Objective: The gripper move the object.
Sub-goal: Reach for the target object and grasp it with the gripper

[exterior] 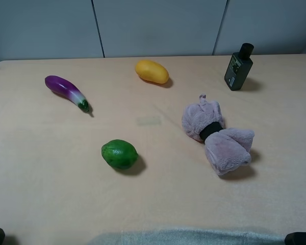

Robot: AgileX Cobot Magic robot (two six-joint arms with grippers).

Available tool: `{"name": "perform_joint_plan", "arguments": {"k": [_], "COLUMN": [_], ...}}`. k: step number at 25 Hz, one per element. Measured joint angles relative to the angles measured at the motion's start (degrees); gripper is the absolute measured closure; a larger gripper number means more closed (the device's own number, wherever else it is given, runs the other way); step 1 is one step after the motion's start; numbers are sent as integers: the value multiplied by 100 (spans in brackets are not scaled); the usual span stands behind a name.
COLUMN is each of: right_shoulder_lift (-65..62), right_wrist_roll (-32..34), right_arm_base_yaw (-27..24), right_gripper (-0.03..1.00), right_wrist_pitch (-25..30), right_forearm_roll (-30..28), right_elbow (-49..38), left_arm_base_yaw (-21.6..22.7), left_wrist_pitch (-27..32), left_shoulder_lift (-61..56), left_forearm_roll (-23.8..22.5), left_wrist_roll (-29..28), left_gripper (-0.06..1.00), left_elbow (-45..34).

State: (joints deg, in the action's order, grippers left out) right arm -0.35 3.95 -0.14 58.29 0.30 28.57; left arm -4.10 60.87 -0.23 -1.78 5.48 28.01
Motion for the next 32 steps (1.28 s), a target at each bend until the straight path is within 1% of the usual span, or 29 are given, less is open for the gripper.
{"name": "perform_joint_plan", "arguments": {"k": [4, 7, 11, 16, 30, 32], "right_shoulder_lift": [42, 327, 844, 1550, 3538, 3741], "right_wrist_roll": [0, -47, -299, -799, -2362, -2490], "right_arm_base_yaw": [0, 0, 0, 0, 0, 96], "right_gripper": [28, 28, 28, 28, 28, 28], "right_wrist_pitch": [-68, -116, -320, -537, -588, -588], "right_forearm_roll": [184, 304, 528, 906, 1807, 1868], "right_elbow": [17, 28, 35, 149, 1161, 1288], "left_arm_base_yaw": [0, 0, 0, 0, 0, 0], "left_wrist_pitch": [0, 0, 0, 0, 0, 0], "left_shoulder_lift": [0, 0, 0, 0, 0, 0], "left_forearm_roll": [0, 0, 0, 0, 0, 0], "left_wrist_roll": [0, 0, 0, 0, 0, 0], "left_gripper": [-1, -1, -1, -1, -1, -1], "left_elbow": [0, 0, 0, 0, 0, 0]}}
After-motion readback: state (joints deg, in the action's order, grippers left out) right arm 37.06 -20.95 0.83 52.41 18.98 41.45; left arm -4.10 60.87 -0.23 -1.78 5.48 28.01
